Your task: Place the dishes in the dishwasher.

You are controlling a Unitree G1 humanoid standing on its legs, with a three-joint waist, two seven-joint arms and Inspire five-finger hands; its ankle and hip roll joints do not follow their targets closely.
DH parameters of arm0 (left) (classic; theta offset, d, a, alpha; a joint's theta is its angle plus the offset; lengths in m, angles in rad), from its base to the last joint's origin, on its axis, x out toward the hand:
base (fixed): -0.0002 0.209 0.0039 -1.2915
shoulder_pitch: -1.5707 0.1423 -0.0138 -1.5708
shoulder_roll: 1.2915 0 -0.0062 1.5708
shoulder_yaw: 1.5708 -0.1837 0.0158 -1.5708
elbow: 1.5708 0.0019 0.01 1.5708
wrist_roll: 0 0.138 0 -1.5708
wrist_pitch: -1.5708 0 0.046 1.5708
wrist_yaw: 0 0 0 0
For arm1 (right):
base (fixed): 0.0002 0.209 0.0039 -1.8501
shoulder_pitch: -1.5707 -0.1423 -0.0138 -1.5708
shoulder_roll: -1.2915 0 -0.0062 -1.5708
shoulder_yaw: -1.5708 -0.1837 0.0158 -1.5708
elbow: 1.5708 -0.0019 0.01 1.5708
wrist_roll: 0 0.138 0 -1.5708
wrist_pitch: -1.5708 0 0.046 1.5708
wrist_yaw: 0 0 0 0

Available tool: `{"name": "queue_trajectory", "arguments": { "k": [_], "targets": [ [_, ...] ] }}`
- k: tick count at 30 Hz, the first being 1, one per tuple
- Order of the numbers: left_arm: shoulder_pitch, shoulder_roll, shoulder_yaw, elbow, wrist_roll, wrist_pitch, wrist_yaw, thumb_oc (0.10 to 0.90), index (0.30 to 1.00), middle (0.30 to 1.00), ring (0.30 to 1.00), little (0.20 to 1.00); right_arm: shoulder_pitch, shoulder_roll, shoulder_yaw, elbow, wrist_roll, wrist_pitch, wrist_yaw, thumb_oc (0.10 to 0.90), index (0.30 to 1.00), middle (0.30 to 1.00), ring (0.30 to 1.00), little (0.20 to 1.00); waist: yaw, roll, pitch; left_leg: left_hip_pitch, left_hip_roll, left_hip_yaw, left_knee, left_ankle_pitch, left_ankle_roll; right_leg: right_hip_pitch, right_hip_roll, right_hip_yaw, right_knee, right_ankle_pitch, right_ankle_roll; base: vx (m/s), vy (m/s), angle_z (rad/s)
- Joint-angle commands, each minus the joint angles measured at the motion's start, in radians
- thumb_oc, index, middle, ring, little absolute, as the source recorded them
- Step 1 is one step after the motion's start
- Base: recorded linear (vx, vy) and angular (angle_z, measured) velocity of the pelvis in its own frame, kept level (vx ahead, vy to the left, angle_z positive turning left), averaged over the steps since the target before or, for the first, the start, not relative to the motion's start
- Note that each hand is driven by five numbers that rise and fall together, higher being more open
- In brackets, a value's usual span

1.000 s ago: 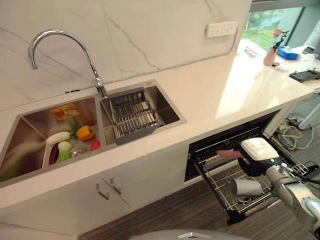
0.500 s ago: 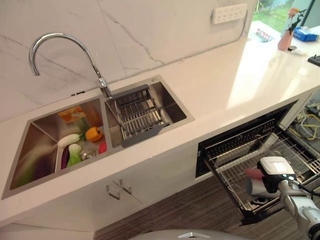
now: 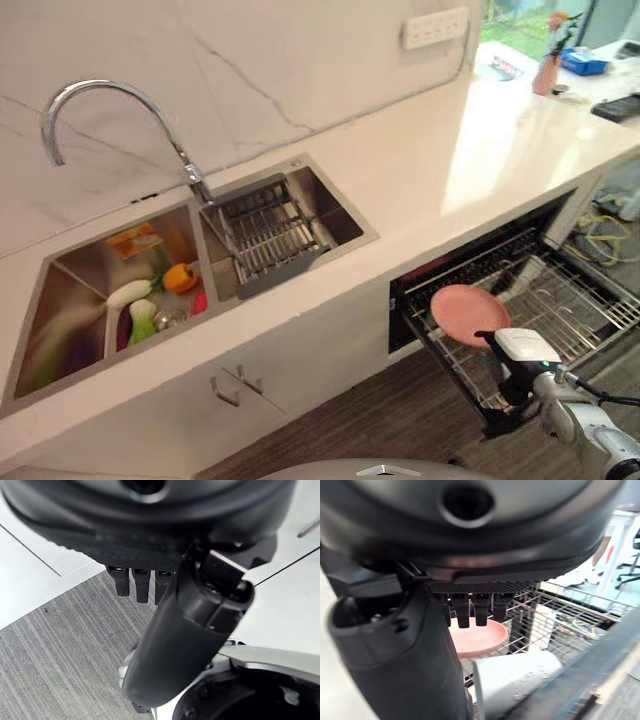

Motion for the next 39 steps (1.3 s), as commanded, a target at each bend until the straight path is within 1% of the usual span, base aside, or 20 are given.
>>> {"name": "queue_trajectory", "arguments": {
  "k": [1,2,4,6,8,9,10,11,14,15,17,18,19,21,22,24,27,31,32,39],
  "targets": [
    [-0.101,-0.016,-0.024,0.044,0.015,-0.032,0.011,0.800,0.900,0.900,0.900,0.900,-0.063,-0.076,-0.187,-0.104,0.106,0.049,-0.136,0.800,0.900,0.900,0.900,0.900,-0.024,-0.019,-0.048,-0.046,0.017,0.046,0.032,-0.083,0.029,0.031,0.017,0.052,0.023,-0.178,0.001,0.05,-0.025,-0.71],
    [-0.109,-0.019,-0.014,0.026,0.014,-0.033,0.019,0.800,0.900,0.900,0.900,0.900,-0.018,-0.081,-0.328,-0.151,0.143,0.070,-0.210,0.800,0.900,0.900,0.900,0.900,-0.044,-0.020,-0.045,-0.030,0.026,0.080,0.029,-0.085,0.030,0.010,0.028,0.092,0.023,-0.175,0.002,0.06,-0.019,-0.61],
    [-0.122,-0.020,0.003,-0.009,-0.003,-0.039,0.029,0.800,0.900,0.900,0.900,0.900,0.027,-0.078,-0.491,-0.079,0.197,0.124,-0.321,0.800,0.900,0.900,0.900,0.900,-0.083,-0.022,-0.049,-0.009,0.037,0.122,0.023,-0.088,0.028,-0.011,0.040,0.135,0.021,-0.172,0.006,0.03,-0.023,-0.69],
    [-0.121,-0.020,-0.002,-0.010,-0.004,-0.038,0.029,0.800,0.900,0.900,0.900,0.900,0.036,-0.076,-0.499,-0.083,0.197,0.125,-0.321,0.800,0.900,0.900,0.900,0.900,-0.075,-0.021,-0.049,-0.006,0.037,0.126,0.022,-0.089,0.028,-0.012,0.041,0.139,0.021,-0.171,0.006,0.02,-0.008,-0.71],
    [-0.127,-0.019,0.003,-0.031,-0.018,-0.042,0.030,0.800,0.900,0.900,0.900,0.900,0.072,-0.069,-0.559,-0.054,0.196,0.159,-0.341,0.800,0.900,0.900,0.900,0.900,-0.088,-0.022,-0.050,-0.001,0.040,0.134,0.022,-0.089,0.027,-0.016,0.046,0.149,0.021,-0.171,0.006,0.02,-0.012,-0.42],
    [-0.137,-0.017,0.009,-0.060,-0.047,-0.049,0.034,0.800,0.900,0.900,0.900,0.900,0.133,-0.041,-0.660,0.043,0.247,0.199,-0.374,0.800,0.900,0.900,0.900,0.900,-0.112,-0.026,-0.050,0.001,0.043,0.140,0.020,-0.089,0.025,-0.022,0.050,0.156,0.022,-0.170,0.006,0.01,-0.012,-0.10],
    [-0.143,-0.017,-0.012,-0.097,-0.068,-0.052,0.030,0.800,0.900,0.900,0.900,0.900,0.148,-0.021,-0.697,0.111,0.304,0.207,-0.391,0.411,0.316,0.316,0.316,0.316,-0.114,-0.025,-0.050,0.000,0.046,0.141,0.016,-0.086,0.023,-0.023,0.051,0.155,0.021,-0.170,0.006,0.00,-0.024,-0.13],
    [-0.151,-0.013,-0.032,-0.151,-0.114,-0.052,0.022,0.800,0.900,0.900,0.900,0.900,0.155,0.009,-0.744,0.215,0.407,0.220,-0.426,0.400,0.300,0.300,0.300,0.300,-0.126,-0.024,-0.047,-0.007,0.049,0.133,0.012,-0.081,0.019,-0.025,0.054,0.151,0.021,-0.169,0.005,-0.01,-0.019,-0.15],
    [-0.150,-0.011,-0.035,-0.154,-0.116,-0.050,0.021,0.800,0.900,0.900,0.900,0.900,0.155,0.009,-0.744,0.219,0.411,0.217,-0.428,0.400,0.300,0.300,0.300,0.300,-0.125,-0.025,-0.048,-0.010,0.049,0.132,0.012,-0.079,0.019,-0.027,0.054,0.149,0.021,-0.168,0.004,-0.03,-0.015,-0.09],
    [-0.155,-0.012,-0.045,-0.176,-0.142,-0.046,0.021,0.800,0.900,0.900,0.900,0.900,0.172,0.049,-0.763,0.246,0.461,0.217,-0.445,0.400,0.300,0.300,0.300,0.300,-0.132,-0.027,-0.040,-0.029,0.052,0.139,0.015,-0.061,0.021,-0.033,0.051,0.130,0.024,-0.157,-0.004,-0.10,-0.033,-0.02],
    [-0.140,-0.018,-0.060,-0.168,-0.126,-0.034,0.003,0.800,0.900,0.900,0.900,0.900,0.145,0.112,-0.634,0.221,0.424,0.184,-0.371,0.400,0.300,0.300,0.300,0.300,-0.128,-0.016,-0.033,-0.028,0.046,0.111,0.009,-0.078,0.018,-0.021,0.048,0.132,0.021,-0.171,0.001,-0.04,-0.008,-0.02],
    [-0.131,-0.017,-0.052,-0.159,-0.116,-0.031,-0.001,0.800,0.900,0.900,0.900,0.900,0.114,0.120,-0.574,0.218,0.404,0.178,-0.348,0.400,0.300,0.300,0.300,0.300,-0.128,-0.019,-0.025,-0.034,0.044,0.126,0.011,-0.063,0.025,-0.028,0.045,0.122,0.024,-0.159,-0.006,0.00,0.000,0.00],
    [-0.131,-0.017,-0.052,-0.159,-0.116,-0.031,-0.001,0.800,0.900,0.900,0.900,0.900,0.114,0.120,-0.574,0.218,0.404,0.178,-0.348,0.400,0.300,0.300,0.300,0.300,-0.128,-0.019,-0.025,-0.034,0.044,0.126,0.011,-0.063,0.025,-0.028,0.045,0.122,0.024,-0.159,-0.006,0.00,0.003,-0.08],
    [-0.119,-0.012,-0.044,-0.119,-0.088,-0.027,-0.002,0.800,0.900,0.900,0.900,0.900,0.059,0.131,-0.447,0.214,0.353,0.158,-0.299,0.400,0.300,0.300,0.300,0.300,-0.110,-0.014,-0.028,-0.023,0.041,0.108,0.009,-0.080,0.019,-0.012,0.046,0.127,0.021,-0.177,-0.001,0.08,0.009,-0.10],
    [-0.119,-0.012,-0.044,-0.119,-0.088,-0.027,-0.002,0.800,0.900,0.900,0.900,0.900,0.059,0.131,-0.447,0.214,0.353,0.158,-0.299,0.400,0.300,0.300,0.300,0.300,-0.110,-0.014,-0.028,-0.023,0.041,0.108,0.009,-0.080,0.019,-0.012,0.046,0.127,0.021,-0.177,-0.001,-0.01,-0.006,0.03],
    [-0.111,0.004,-0.028,-0.043,-0.057,-0.018,0.013,0.800,0.900,0.900,0.900,0.900,-0.014,0.154,-0.285,0.213,0.309,0.124,-0.247,0.400,0.300,0.300,0.300,0.300,-0.075,-0.013,-0.025,-0.035,0.041,0.081,0.010,-0.068,0.013,0.003,0.047,0.103,0.020,-0.189,-0.012,-0.02,-0.023,0.15],
    [-0.109,0.022,-0.001,0.000,-0.060,-0.010,0.026,0.800,0.900,0.900,0.900,0.900,-0.047,0.159,-0.199,0.220,0.289,0.103,-0.208,0.400,0.300,0.300,0.300,0.300,-0.045,-0.014,-0.027,-0.056,0.044,0.040,0.011,-0.055,0.007,0.023,0.049,0.067,0.020,-0.204,-0.024,-0.01,-0.030,0.93],
    [-0.092,0.041,0.028,-0.003,-0.091,-0.010,0.033,0.800,0.900,0.900,0.900,0.900,-0.075,0.157,-0.156,0.265,0.298,0.100,-0.182,0.400,0.300,0.300,0.300,0.300,-0.010,-0.014,-0.032,-0.069,0.038,0.001,0.011,-0.048,0.006,0.046,0.048,0.030,0.019,-0.212,-0.030,0.01,-0.030,0.79],
    [-0.069,0.050,0.041,-0.004,-0.102,-0.013,0.024,0.800,0.900,0.900,0.900,0.900,-0.093,0.137,-0.122,0.281,0.266,0.098,-0.153,0.400,0.300,0.300,0.300,0.300,0.014,-0.014,-0.033,-0.073,0.032,-0.014,0.011,-0.045,0.005,0.062,0.046,0.007,0.018,-0.218,-0.032,0.02,-0.019,0.18],
    [-0.068,0.050,0.042,-0.005,-0.102,-0.013,0.024,0.800,0.900,0.900,0.900,0.900,-0.095,0.136,-0.120,0.283,0.266,0.097,-0.153,0.400,0.300,0.300,0.300,0.300,0.010,-0.014,-0.033,-0.073,0.032,-0.016,0.011,-0.045,0.005,0.063,0.046,0.005,0.018,-0.218,-0.032,0.00,-0.003,0.18]
  ]
}}
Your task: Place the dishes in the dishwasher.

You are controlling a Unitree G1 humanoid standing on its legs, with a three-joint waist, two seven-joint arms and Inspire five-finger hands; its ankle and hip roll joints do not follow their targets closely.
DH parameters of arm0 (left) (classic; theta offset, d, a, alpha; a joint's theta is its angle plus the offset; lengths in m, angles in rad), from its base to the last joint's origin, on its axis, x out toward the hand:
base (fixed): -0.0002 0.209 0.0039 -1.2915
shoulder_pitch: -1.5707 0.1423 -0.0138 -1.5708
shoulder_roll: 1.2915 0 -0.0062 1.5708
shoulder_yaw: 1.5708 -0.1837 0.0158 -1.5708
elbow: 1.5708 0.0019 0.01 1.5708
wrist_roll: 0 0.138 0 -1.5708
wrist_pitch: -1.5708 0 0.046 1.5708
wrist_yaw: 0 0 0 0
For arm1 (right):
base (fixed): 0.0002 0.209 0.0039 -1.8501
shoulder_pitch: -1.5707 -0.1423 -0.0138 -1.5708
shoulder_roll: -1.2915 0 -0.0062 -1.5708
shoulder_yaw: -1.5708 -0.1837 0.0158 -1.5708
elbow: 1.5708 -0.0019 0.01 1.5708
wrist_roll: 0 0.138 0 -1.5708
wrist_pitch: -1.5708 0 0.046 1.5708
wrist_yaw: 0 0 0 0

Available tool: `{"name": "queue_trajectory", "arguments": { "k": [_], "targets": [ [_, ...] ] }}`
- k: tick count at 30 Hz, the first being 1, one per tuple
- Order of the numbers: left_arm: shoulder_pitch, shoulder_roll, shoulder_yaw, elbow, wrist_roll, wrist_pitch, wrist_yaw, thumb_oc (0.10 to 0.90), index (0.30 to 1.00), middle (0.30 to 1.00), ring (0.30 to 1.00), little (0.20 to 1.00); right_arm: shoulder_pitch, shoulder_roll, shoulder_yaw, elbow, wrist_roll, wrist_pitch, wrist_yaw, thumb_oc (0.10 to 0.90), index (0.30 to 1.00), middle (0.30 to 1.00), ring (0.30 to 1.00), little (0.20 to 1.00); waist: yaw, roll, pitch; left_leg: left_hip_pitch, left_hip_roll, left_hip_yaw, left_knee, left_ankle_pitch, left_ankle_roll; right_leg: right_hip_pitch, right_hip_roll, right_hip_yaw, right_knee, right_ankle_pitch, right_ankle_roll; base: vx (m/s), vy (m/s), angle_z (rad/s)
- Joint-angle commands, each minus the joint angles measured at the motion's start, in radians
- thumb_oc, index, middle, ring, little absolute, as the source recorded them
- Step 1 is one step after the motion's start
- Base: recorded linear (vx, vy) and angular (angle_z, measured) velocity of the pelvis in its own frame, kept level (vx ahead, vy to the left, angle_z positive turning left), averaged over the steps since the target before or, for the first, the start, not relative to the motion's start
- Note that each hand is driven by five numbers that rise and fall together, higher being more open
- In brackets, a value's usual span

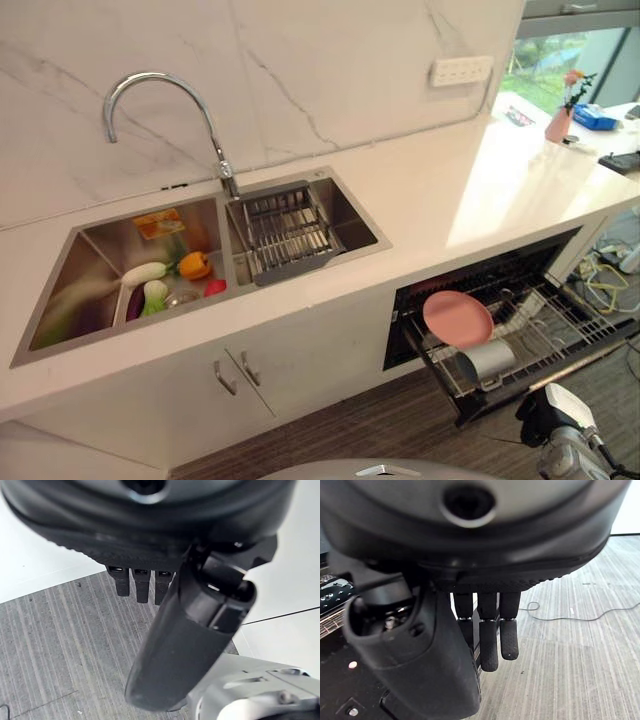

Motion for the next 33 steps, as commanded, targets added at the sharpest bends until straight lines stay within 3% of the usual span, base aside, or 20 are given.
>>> {"name": "queue_trajectory", "arguments": {
  "k": [1,5,7,8,9,10,11,12,16,18,23,30,31,32,33],
  "targets": [
    [-0.158,-0.003,0.001,0.017,-0.012,-0.042,0.016,0.800,0.900,0.900,0.900,0.900,-0.093,-0.077,-0.028,-0.050,-0.039,-0.015,-0.037,0.400,0.300,0.300,0.300,0.300,-0.046,0.027,0.045,-0.016,-0.008,0.008,0.019,-0.081,0.013,0.074,0.015,-0.027,0.023,-0.201,-0.008,0.00,0.000,-0.13],
    [-0.158,-0.003,0.001,0.017,-0.012,-0.042,0.016,0.800,0.900,0.900,0.900,0.900,-0.093,-0.077,-0.028,-0.050,-0.039,-0.015,-0.037,0.400,0.300,0.300,0.300,0.300,-0.046,0.027,0.045,-0.016,-0.008,0.008,0.019,-0.081,0.013,0.074,0.015,-0.027,0.023,-0.201,-0.008,0.00,-0.002,-0.09],
    [-0.128,0.013,0.003,0.010,-0.008,-0.048,0.007,0.800,0.900,0.900,0.900,0.900,-0.138,-0.132,0.019,-0.082,-0.094,-0.032,-0.008,0.400,0.300,0.300,0.300,0.300,-0.012,0.028,0.050,-0.033,-0.017,-0.022,0.020,-0.072,0.012,0.084,0.011,-0.059,0.025,-0.204,-0.011,0.01,-0.010,-0.05],
    [-0.103,0.020,-0.027,0.026,0.007,-0.054,-0.008,0.800,0.900,0.900,0.900,0.900,-0.266,-0.235,0.092,-0.132,-0.129,-0.065,0.003,0.400,0.300,0.300,0.300,0.300,0.060,0.028,0.045,-0.067,-0.035,-0.078,0.021,-0.056,0.012,0.109,0.005,-0.136,0.025,-0.208,-0.018,-0.01,-0.024,0.25],
    [-0.104,0.017,-0.025,0.026,0.007,-0.054,-0.008,0.800,0.900,0.900,0.900,0.900,-0.272,-0.237,0.097,-0.128,-0.128,-0.066,0.003,0.400,0.300,0.300,0.300,0.300,0.052,0.030,0.046,-0.069,-0.036,-0.084,0.021,-0.055,0.012,0.111,0.005,-0.141,0.025,-0.209,-0.017,-0.17,0.053,0.82],
    [-0.083,0.109,-0.140,-0.169,0.008,-0.101,-0.099,0.800,0.900,0.900,0.900,0.900,-0.539,-0.427,0.304,-0.115,-0.143,-0.155,0.101,0.400,0.300,0.300,0.300,0.300,0.165,0.025,0.073,-0.166,-0.057,-0.160,0.024,-0.018,0.004,0.087,0.004,-0.231,0.033,-0.209,-0.015,-0.22,0.124,1.18],
    [-0.085,0.162,-0.135,-0.199,-0.034,-0.103,-0.114,0.800,0.900,0.900,0.900,0.900,-0.603,-0.458,0.367,-0.062,-0.140,-0.167,0.133,0.400,0.300,0.300,0.300,0.300,0.211,0.037,0.088,-0.221,-0.061,-0.192,0.022,0.008,-0.006,0.068,0.008,-0.265,0.036,-0.214,-0.017,-0.22,0.143,1.33],
    [-0.088,0.173,-0.101,-0.186,-0.063,-0.101,-0.112,0.800,0.900,0.900,0.900,0.900,-0.666,-0.460,0.419,-0.021,-0.138,-0.170,0.142,0.400,0.300,0.300,0.300,0.300,0.217,0.038,0.086,-0.263,-0.064,-0.216,0.022,0.021,-0.011,0.048,0.012,-0.289,0.041,-0.218,-0.020,-0.08,0.090,1.23],
    [-0.097,0.178,-0.075,-0.161,-0.081,-0.098,-0.092,0.800,0.900,0.900,0.900,0.900,-0.749,-0.449,0.454,0.009,-0.126,-0.158,0.135,0.400,0.300,0.300,0.300,0.300,0.247,0.040,0.113,-0.313,-0.067,-0.230,0.023,0.040,-0.016,0.009,0.010,-0.292,0.050,-0.218,-0.021,-0.04,0.027,1.01],
    [-0.079,0.179,-0.086,-0.176,-0.085,-0.102,-0.085,0.800,0.900,0.900,0.900,0.900,-0.839,-0.456,0.474,0.018,-0.091,-0.149,0.114,0.400,0.300,0.300,0.300,0.300,0.264,0.057,0.150,-0.362,-0.068,-0.240,0.023,0.058,-0.019,-0.049,0.008,-0.276,0.064,-0.216,-0.022,-0.08,0.063,0.04],
    [-0.058,0.160,-0.122,-0.202,-0.093,-0.107,-0.081,0.800,0.900,0.900,0.900,0.900,-0.914,-0.422,0.440,0.032,-0.003,-0.130,0.067,0.400,0.300,0.300,0.300,0.300,0.273,0.068,0.182,-0.382,-0.067,-0.235,0.023,0.058,-0.009,-0.082,-0.006,-0.255,0.074,-0.207,-0.021,-0.01,0.050,0.26],
    [-0.055,0.194,-0.154,-0.371,-0.149,-0.105,-0.105,0.800,0.900,0.900,0.900,0.900,-0.904,-0.370,0.401,0.008,0.046,-0.116,0.044,0.400,0.300,0.300,0.300,0.300,0.265,0.078,0.190,-0.381,-0.081,-0.228,0.023,0.048,0.006,-0.103,-0.028,-0.239,0.079,-0.192,-0.012,0.02,0.037,-0.06],
    [-0.052,0.203,-0.151,-0.393,-0.154,-0.102,-0.105,0.800,0.900,0.900,0.900,0.900,-0.885,-0.361,0.384,-0.014,0.052,-0.114,0.041,0.623,0.634,0.634,0.634,0.634,0.260,0.078,0.189,-0.376,-0.082,-0.224,0.023,0.045,0.007,-0.101,-0.031,-0.236,0.079,-0.190,-0.010,0.00,0.000,0.00],
    [-0.052,0.203,-0.151,-0.393,-0.154,-0.102,-0.105,0.800,0.900,0.900,0.900,0.900,-0.885,-0.361,0.384,-0.014,0.052,-0.114,0.041,0.623,0.634,0.634,0.634,0.634,0.260,0.078,0.189,-0.376,-0.082,-0.224,0.023,0.045,0.007,-0.101,-0.031,-0.236,0.079,-0.190,-0.010,0.02,0.028,-0.09],
    [-0.059,0.203,-0.139,-0.403,-0.150,-0.096,-0.102,0.800,0.900,0.900,0.900,0.900,-0.847,-0.329,0.349,-0.056,0.072,-0.115,0.029,0.800,0.900,0.900,0.900,0.900,0.244,0.077,0.186,-0.364,-0.082,-0.216,0.022,0.036,0.011,-0.095,-0.034,-0.228,0.078,-0.189,-0.009,0.02,0.020,-0.12]
  ]
}}
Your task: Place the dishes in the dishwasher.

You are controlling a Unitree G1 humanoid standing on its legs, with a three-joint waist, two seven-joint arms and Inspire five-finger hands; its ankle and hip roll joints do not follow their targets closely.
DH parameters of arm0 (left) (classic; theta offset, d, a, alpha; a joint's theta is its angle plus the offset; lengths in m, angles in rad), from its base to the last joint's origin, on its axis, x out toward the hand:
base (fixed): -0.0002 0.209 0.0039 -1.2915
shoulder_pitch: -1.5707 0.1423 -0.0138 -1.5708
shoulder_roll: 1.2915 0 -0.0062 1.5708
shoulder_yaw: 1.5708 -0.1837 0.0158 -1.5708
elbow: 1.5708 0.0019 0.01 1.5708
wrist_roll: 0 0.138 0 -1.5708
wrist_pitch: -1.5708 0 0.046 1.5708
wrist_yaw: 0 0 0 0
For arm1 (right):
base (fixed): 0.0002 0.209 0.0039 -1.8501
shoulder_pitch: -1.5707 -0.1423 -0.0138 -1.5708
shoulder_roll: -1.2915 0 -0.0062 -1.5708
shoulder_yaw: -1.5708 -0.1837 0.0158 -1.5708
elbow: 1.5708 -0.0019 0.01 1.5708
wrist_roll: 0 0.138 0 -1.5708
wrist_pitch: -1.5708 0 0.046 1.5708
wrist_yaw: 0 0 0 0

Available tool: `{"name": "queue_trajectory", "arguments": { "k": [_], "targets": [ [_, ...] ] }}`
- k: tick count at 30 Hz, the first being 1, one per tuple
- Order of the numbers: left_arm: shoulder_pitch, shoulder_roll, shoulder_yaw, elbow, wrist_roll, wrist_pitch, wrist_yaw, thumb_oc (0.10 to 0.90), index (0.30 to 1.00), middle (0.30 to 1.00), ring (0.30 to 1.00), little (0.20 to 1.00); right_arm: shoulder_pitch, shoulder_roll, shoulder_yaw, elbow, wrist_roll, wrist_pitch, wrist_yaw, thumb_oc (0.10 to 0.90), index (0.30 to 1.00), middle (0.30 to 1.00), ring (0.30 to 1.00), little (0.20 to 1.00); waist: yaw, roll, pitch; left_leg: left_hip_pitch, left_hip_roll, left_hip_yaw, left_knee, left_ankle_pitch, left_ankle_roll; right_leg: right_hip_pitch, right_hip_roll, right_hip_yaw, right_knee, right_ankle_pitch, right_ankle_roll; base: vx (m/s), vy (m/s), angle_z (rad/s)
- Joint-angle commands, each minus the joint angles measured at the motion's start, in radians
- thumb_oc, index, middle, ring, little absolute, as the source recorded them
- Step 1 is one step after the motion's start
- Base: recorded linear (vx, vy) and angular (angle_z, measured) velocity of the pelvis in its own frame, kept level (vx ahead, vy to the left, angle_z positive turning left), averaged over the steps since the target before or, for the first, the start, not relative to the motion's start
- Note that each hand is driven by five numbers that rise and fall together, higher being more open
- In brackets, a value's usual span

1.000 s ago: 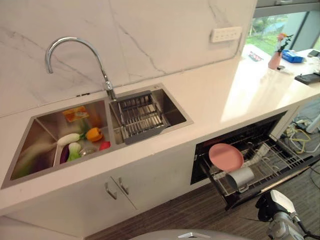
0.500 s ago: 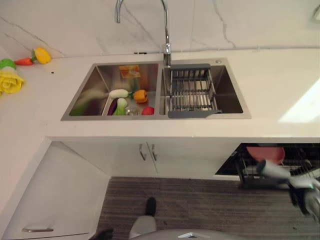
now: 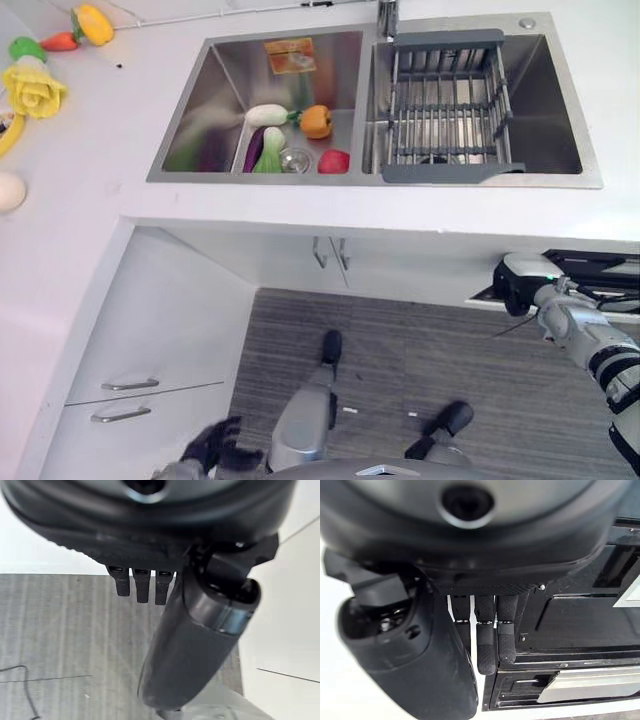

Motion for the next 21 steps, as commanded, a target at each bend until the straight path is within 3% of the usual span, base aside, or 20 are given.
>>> {"name": "queue_trajectory", "arguments": {
  "k": [1,3,9,11,12,13,14,16,21],
  "targets": [
    [-0.028,0.061,-0.054,0.026,-0.020,-0.001,0.016,0.800,0.900,0.900,0.900,0.900,-0.180,-0.035,-0.127,-0.146,0.066,-0.004,-0.163,0.800,0.900,0.900,0.900,0.900,0.034,-0.005,-0.043,0.050,-0.008,0.044,0.015,-0.081,0.012,0.092,0.021,0.029,0.078,-0.194,-0.019,0.04,0.025,-0.17],
    [-0.032,0.054,-0.037,0.039,-0.014,0.003,0.020,0.800,0.900,0.900,0.900,0.900,-0.127,-0.004,-0.160,-0.185,0.076,-0.006,-0.166,0.800,0.900,0.900,0.900,0.900,0.024,-0.013,-0.050,0.065,-0.007,0.053,0.015,-0.091,0.016,0.100,0.019,0.035,0.077,-0.192,-0.017,0.06,0.009,-0.16],
    [-0.075,-0.067,0.090,0.254,-0.004,0.025,0.021,0.800,0.900,0.900,0.900,0.900,0.307,0.255,-0.298,-0.301,0.103,-0.033,-0.100,0.800,0.900,0.900,0.900,0.900,-0.077,-0.080,-0.105,0.187,0.017,0.134,0.026,-0.150,0.035,0.153,0.028,0.091,0.077,-0.200,-0.017,0.11,-0.030,-0.30],
    [-0.078,-0.076,0.104,0.279,-0.010,0.025,0.025,0.800,0.900,0.900,0.900,0.900,0.356,0.286,-0.320,-0.316,0.120,-0.031,-0.094,0.800,0.900,0.900,0.900,0.900,-0.087,-0.090,-0.110,0.206,0.021,0.147,0.027,-0.156,0.034,0.161,0.031,0.102,0.077,-0.204,-0.018,0.07,-0.044,-0.33],
    [-0.074,-0.102,0.142,0.301,-0.042,0.024,0.032,0.800,0.900,0.900,0.900,0.900,0.454,0.337,-0.388,-0.341,0.192,-0.030,-0.094,0.800,0.900,0.900,0.900,0.900,-0.121,-0.108,-0.122,0.243,0.031,0.172,0.029,-0.166,0.032,0.176,0.041,0.128,0.076,-0.211,-0.020,0.06,-0.040,-0.43],
    [-0.074,-0.102,0.142,0.301,-0.042,0.024,0.032,0.800,0.900,0.900,0.900,0.900,0.455,0.337,-0.389,-0.341,0.192,-0.030,-0.094,0.800,0.900,0.900,0.900,0.900,-0.120,-0.108,-0.122,0.244,0.031,0.172,0.029,-0.166,0.032,0.176,0.041,0.129,0.076,-0.211,-0.020,0.09,-0.082,-0.47],
    [-0.088,-0.129,0.191,0.354,-0.100,0.030,0.056,0.800,0.900,0.900,0.900,0.900,0.500,0.371,-0.438,-0.382,0.270,-0.028,-0.094,0.800,0.900,0.900,0.900,0.900,-0.155,-0.123,-0.134,0.272,0.043,0.194,0.031,-0.173,0.030,0.183,0.052,0.157,0.078,-0.220,-0.022,0.04,-0.055,-0.64],
    [-0.098,-0.141,0.218,0.389,-0.157,0.037,0.055,0.800,0.900,0.900,0.900,0.900,0.509,0.382,-0.470,-0.431,0.361,-0.022,-0.084,0.800,0.900,0.900,0.900,0.900,-0.172,-0.134,-0.147,0.299,0.050,0.210,0.030,-0.175,0.027,0.193,0.060,0.177,0.083,-0.228,-0.026,0.05,-0.065,-0.74],
    [-0.154,-0.156,0.184,0.446,-0.177,0.050,0.040,0.800,0.900,0.900,0.900,0.900,0.442,0.378,-0.475,-0.555,0.534,-0.004,-0.038,0.800,0.900,0.900,0.900,0.900,-0.201,-0.158,-0.178,0.363,0.066,0.236,0.017,-0.181,0.018,0.229,0.077,0.208,0.086,-0.239,-0.033,0.05,-0.044,-0.37]
  ]
}}
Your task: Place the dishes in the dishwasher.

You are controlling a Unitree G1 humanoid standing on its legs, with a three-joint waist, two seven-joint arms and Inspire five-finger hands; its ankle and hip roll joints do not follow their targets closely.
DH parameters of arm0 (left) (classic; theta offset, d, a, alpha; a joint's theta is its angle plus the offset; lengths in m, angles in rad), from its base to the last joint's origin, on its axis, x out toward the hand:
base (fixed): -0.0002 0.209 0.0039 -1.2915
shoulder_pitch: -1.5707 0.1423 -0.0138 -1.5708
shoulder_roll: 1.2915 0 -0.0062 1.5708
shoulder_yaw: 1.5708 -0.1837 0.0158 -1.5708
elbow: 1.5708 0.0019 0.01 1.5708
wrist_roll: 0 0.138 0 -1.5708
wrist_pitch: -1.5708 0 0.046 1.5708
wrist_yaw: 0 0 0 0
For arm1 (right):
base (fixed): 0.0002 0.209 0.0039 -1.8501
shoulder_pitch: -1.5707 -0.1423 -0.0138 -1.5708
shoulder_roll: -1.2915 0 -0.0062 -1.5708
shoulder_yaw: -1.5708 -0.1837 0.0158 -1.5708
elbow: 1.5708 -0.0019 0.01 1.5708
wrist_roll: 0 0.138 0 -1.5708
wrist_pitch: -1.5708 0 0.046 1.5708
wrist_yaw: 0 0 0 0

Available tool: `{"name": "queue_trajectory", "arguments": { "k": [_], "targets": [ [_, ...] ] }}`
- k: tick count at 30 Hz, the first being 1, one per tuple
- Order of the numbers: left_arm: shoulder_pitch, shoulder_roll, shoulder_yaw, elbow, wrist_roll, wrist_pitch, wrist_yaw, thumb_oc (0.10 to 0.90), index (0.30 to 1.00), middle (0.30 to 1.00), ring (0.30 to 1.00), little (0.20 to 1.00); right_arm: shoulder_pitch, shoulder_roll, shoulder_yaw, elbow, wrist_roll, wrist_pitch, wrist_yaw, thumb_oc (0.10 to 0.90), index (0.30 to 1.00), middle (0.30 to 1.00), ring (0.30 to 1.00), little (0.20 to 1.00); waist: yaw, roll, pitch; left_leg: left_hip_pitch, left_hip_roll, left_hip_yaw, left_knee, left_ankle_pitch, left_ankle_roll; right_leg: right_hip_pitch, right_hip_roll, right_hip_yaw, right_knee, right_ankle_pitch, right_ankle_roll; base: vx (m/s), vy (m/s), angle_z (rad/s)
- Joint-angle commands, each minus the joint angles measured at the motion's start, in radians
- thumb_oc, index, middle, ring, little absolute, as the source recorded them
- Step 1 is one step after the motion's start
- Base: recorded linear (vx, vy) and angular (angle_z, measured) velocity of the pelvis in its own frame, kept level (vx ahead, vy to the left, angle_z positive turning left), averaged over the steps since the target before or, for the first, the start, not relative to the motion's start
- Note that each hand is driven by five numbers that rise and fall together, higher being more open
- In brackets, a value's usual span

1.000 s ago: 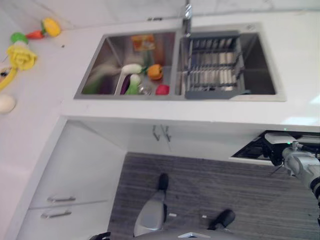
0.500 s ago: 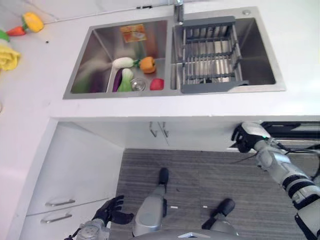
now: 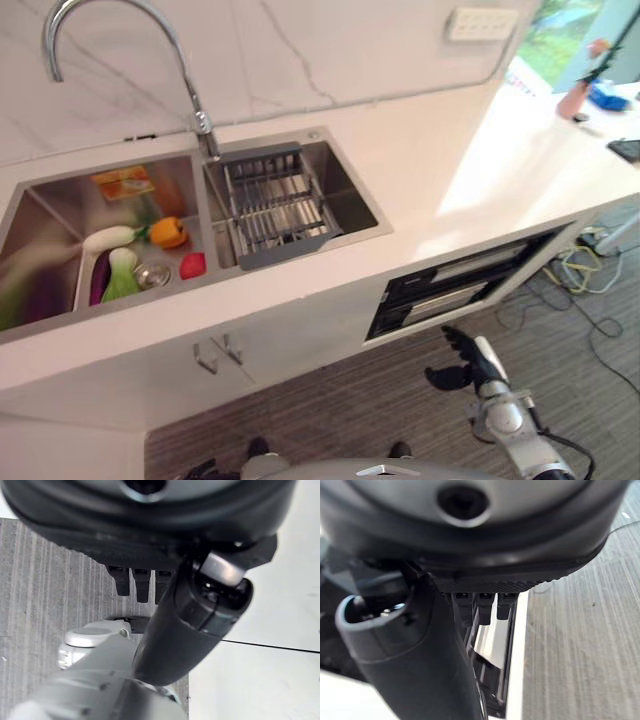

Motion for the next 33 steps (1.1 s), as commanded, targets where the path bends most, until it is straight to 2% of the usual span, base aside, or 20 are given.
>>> {"name": "queue_trajectory", "arguments": {
  "k": [1,3,5,10,15,17,19,20,21,22,23,24,25,26,27,28,29,31,32,33],
  "targets": [
    [-0.087,-0.034,-0.107,0.084,0.001,-0.004,-0.025,0.800,0.900,0.900,0.900,0.900,-0.178,-0.018,-0.026,-0.123,0.105,-0.061,0.014,0.800,0.900,0.900,0.900,0.900,0.020,-0.003,-0.048,-0.013,-0.047,-0.005,0.019,-0.105,0.045,0.055,-0.024,-0.052,0.077,-0.216,-0.007,-0.02,-0.014,-0.11],
    [-0.100,-0.039,-0.123,0.103,0.029,-0.001,-0.015,0.800,0.900,0.900,0.900,0.900,-0.194,-0.014,-0.012,-0.119,0.112,-0.054,0.018,0.800,0.900,0.900,0.900,0.900,0.018,-0.006,-0.054,-0.006,-0.046,-0.002,0.019,-0.107,0.043,0.060,-0.022,-0.048,0.075,-0.216,-0.007,-0.01,-0.009,-0.05],
    [-0.148,-0.063,-0.196,0.120,0.129,0.002,0.008,0.800,0.900,0.900,0.900,0.900,-0.210,-0.002,0.035,-0.044,0.085,-0.025,0.031,0.800,0.900,0.900,0.900,0.900,0.019,-0.010,-0.075,0.006,-0.048,0.006,0.021,-0.099,0.051,0.074,-0.024,-0.065,0.062,-0.198,-0.011,0.00,0.002,-0.07],
    [-0.223,-0.084,-0.373,0.016,0.246,-0.010,0.013,0.800,0.900,0.900,0.900,0.900,-0.171,0.089,0.109,0.352,-0.001,0.018,0.048,0.800,0.900,0.900,0.900,0.900,0.040,-0.006,-0.081,0.026,-0.051,-0.010,0.015,-0.109,0.055,0.111,-0.025,-0.094,0.063,-0.201,-0.007,0.04,0.005,0.04],
    [-0.218,-0.071,-0.355,0.045,0.252,-0.011,0.032,0.800,0.900,0.900,0.900,0.900,-0.118,0.163,0.122,0.584,-0.039,0.038,0.075,0.800,0.900,0.900,0.900,0.900,0.051,-0.002,-0.062,0.024,-0.063,-0.018,0.019,-0.114,0.062,0.111,-0.034,-0.108,0.072,-0.197,-0.003,0.00,0.037,0.13],
    [-0.212,-0.060,-0.311,0.118,0.258,-0.009,0.062,0.800,0.900,0.900,0.900,0.900,-0.106,0.193,0.071,0.757,-0.015,0.044,0.073,0.800,0.900,0.900,0.900,0.900,0.063,-0.002,-0.047,0.022,-0.071,-0.035,0.030,-0.136,0.064,0.112,-0.043,-0.110,0.097,-0.206,0.011,0.01,0.127,-0.03],
    [-0.199,-0.052,-0.270,0.158,0.257,-0.005,0.068,0.800,0.900,0.900,0.900,0.900,-0.092,0.194,0.013,0.841,0.003,0.056,0.079,0.800,0.900,0.900,0.900,0.900,0.068,-0.001,-0.041,0.012,-0.087,-0.048,0.057,-0.161,0.080,0.100,-0.071,-0.114,0.146,-0.205,0.022,0.00,0.178,0.11],
    [-0.201,-0.053,-0.271,0.158,0.257,-0.005,0.068,0.800,0.900,0.900,0.900,0.900,-0.094,0.193,0.011,0.841,0.004,0.056,0.079,0.800,0.900,0.900,0.900,0.900,0.068,-0.002,-0.040,-0.001,-0.091,-0.042,0.062,-0.149,0.088,0.092,-0.077,-0.125,0.146,-0.191,0.016,0.05,0.297,0.35],
    [-0.177,-0.048,-0.236,0.195,0.243,0.000,0.054,0.800,0.900,0.900,0.900,0.900,-0.091,0.167,-0.057,0.890,0.016,0.066,0.077,0.800,0.900,0.900,0.900,0.900,0.065,0.009,-0.031,0.010,-0.114,-0.056,0.082,-0.191,0.108,0.054,-0.127,-0.101,0.270,-0.201,0.042,-0.06,0.255,0.27],
    [-0.178,-0.048,-0.237,0.194,0.243,-0.001,0.054,0.800,0.900,0.900,0.900,0.900,-0.092,0.166,-0.059,0.890,0.016,0.066,0.077,0.800,0.900,0.900,0.900,0.900,0.066,0.007,-0.031,-0.003,-0.118,-0.048,0.086,-0.178,0.116,0.045,-0.134,-0.110,0.269,-0.188,0.034,-0.01,0.480,0.33],
    [-0.157,-0.049,-0.236,0.222,0.276,0.009,0.036,0.800,0.900,0.900,0.900,0.900,-0.087,0.140,-0.074,0.910,-0.015,0.079,0.096,0.800,0.900,0.900,0.900,0.900,0.058,0.016,-0.018,0.002,-0.163,-0.065,0.095,-0.201,0.153,-0.012,-0.204,-0.074,0.413,-0.098,0.065,-0.06,0.272,0.26],
    [-0.157,-0.050,-0.236,0.222,0.277,0.009,0.036,0.800,0.900,0.900,0.900,0.900,-0.087,0.139,-0.074,0.910,-0.015,0.079,0.096,0.800,0.900,0.900,0.900,0.900,0.059,0.014,-0.019,0.001,-0.166,-0.063,0.095,-0.202,0.154,-0.017,-0.208,-0.071,0.418,-0.099,0.066,-0.01,0.485,0.41],
    [-0.144,-0.039,-0.258,0.267,0.345,0.016,0.023,0.800,0.900,0.900,0.900,0.900,-0.087,0.127,-0.080,0.898,-0.012,0.071,0.111,0.800,0.900,0.900,0.900,0.900,0.016,0.024,-0.003,0.003,-0.192,-0.111,0.096,-0.209,0.184,-0.110,-0.184,0.095,0.575,-0.048,0.052,0.00,0.278,0.64],
    [-0.144,-0.037,-0.254,0.272,0.340,0.018,0.018,0.800,0.900,0.900,0.900,0.900,-0.088,0.128,-0.081,0.896,0.001,0.069,0.109,0.800,0.900,0.900,0.900,0.900,0.008,0.032,-0.001,0.004,-0.193,-0.126,0.095,-0.212,0.188,-0.158,-0.143,0.175,0.609,-0.070,0.039,0.00,0.273,0.77],
    [-0.144,-0.037,-0.254,0.272,0.340,0.018,0.018,0.800,0.900,0.900,0.900,0.900,-0.088,0.128,-0.081,0.896,0.001,0.069,0.109,0.800,0.900,0.900,0.900,0.900,0.008,0.032,-0.002,0.003,-0.193,-0.126,0.096,-0.212,0.188,-0.159,-0.143,0.176,0.609,-0.070,0.039,0.05,0.063,0.81],
    [-0.161,-0.039,-0.247,0.269,0.298,0.014,0.014,0.800,0.900,0.900,0.900,0.900,-0.103,0.135,-0.079,0.885,0.049,0.065,0.100,0.800,0.900,0.900,0.900,0.900,-0.030,0.044,0.008,-0.005,-0.201,-0.205,0.111,-0.212,0.188,-0.213,-0.009,0.324,0.535,-0.183,-0.008,0.08,0.024,0.51],
    [-0.176,-0.037,-0.249,0.259,0.273,0.008,0.006,0.800,0.900,0.900,0.900,0.900,-0.110,0.141,-0.072,0.875,0.066,0.066,0.097,0.800,0.900,0.900,0.900,0.900,-0.045,0.043,0.024,0.001,-0.209,-0.230,0.114,-0.215,0.185,-0.244,0.030,0.379,0.483,-0.186,-0.005,0.09,-0.008,0.53],
    [-0.192,-0.034,-0.265,0.242,0.266,0.007,-0.006,0.800,0.900,0.900,0.900,0.900,-0.115,0.152,-0.061,0.874,0.076,0.072,0.096,0.800,0.900,0.900,0.900,0.900,-0.053,0.031,0.033,0.008,-0.222,-0.254,0.124,-0.223,0.181,-0.220,0.038,0.387,0.406,-0.178,0.001,0.05,-0.065,0.88],
    [-0.232,-0.038,-0.277,0.215,0.206,0.000,-0.022,0.800,0.900,0.900,0.900,0.900,-0.106,0.179,-0.047,0.864,0.086,0.063,0.098,0.800,0.900,0.900,0.900,0.900,-0.062,0.016,0.020,0.003,-0.222,-0.283,0.125,-0.226,0.174,-0.170,0.020,0.336,0.336,-0.201,0.005,0.03,-0.067,1.18],
    [-0.232,-0.038,-0.277,0.215,0.206,0.000,-0.022,0.800,0.900,0.900,0.900,0.900,-0.106,0.179,-0.047,0.864,0.086,0.063,0.098,0.800,0.900,0.900,0.900,0.900,-0.062,0.016,0.020,0.003,-0.222,-0.284,0.125,-0.226,0.174,-0.170,0.020,0.336,0.335,-0.201,0.005,0.04,-0.100,1.37]
  ]
}}
